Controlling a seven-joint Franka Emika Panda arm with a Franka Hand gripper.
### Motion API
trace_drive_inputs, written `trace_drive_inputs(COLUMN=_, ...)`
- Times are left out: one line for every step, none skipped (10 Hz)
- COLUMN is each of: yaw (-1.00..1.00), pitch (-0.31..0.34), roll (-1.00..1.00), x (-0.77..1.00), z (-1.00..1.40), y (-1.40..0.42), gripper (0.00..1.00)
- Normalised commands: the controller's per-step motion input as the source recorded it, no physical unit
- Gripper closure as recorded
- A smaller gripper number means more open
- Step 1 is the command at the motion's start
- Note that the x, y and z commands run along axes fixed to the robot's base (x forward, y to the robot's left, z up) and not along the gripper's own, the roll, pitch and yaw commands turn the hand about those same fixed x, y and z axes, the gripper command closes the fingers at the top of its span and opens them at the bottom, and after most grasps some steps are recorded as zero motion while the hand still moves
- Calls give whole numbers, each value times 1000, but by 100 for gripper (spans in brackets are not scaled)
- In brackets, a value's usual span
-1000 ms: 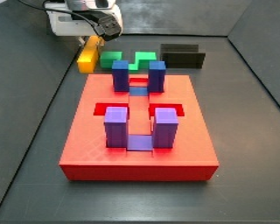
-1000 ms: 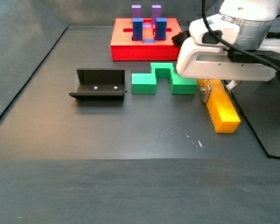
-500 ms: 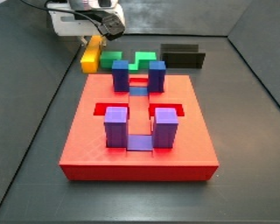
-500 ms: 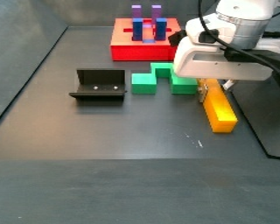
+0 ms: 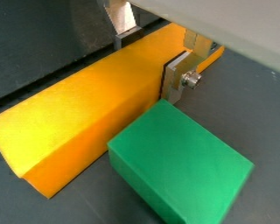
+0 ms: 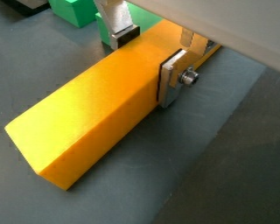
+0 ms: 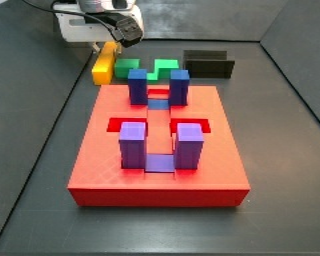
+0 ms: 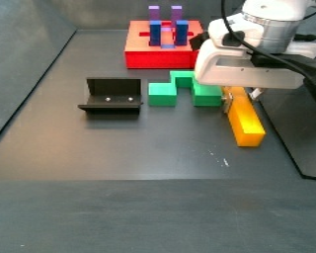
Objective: Pick up the yellow object. Move up. Move to above the board. Insert the yellow object.
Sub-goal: Pick up the yellow object, then move up, then move to above the board.
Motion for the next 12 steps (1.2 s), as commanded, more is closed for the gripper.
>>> trace_drive_inputs(yaw=0, pitch=0, roll=0, x=0, z=0, y=0, gripper=100)
trace_drive_inputs(yaw=0, pitch=0, roll=0, x=0, z=0, y=0, gripper=100)
trace_drive_inputs(yaw=0, pitch=0, roll=0, x=0, z=0, y=0, gripper=100)
trace_drive_inputs(yaw=0, pitch=0, roll=0, x=0, z=0, y=0, gripper=100)
trace_drive_inputs(yaw=0, pitch=0, roll=0, x=0, z=833, y=0, gripper=100)
trace_drive_inputs(yaw=-5, pitch=21, roll=6, x=-6, z=790, y=50, gripper=100)
trace_drive_inputs(yaw=-12, pitch=62, roll=10, x=-24, z=672, y=53, gripper=100)
trace_drive_inputs(yaw=-12, pitch=63, roll=42, x=3, z=327, y=37, gripper=100)
trace_drive_inputs(yaw=0, pitch=0, roll=0, x=0, z=1400, y=0, gripper=100)
trace_drive_inputs(yaw=5, pitch=9, roll=6, x=-14, z=1400, y=-4, gripper=100)
trace_drive_inputs(yaw=-3, pitch=61, roll=20, x=-49, z=1400, y=-4, gripper=100)
trace_drive_inputs(yaw=2, pitch=52, roll=68, x=-51, z=1400, y=4, gripper=100)
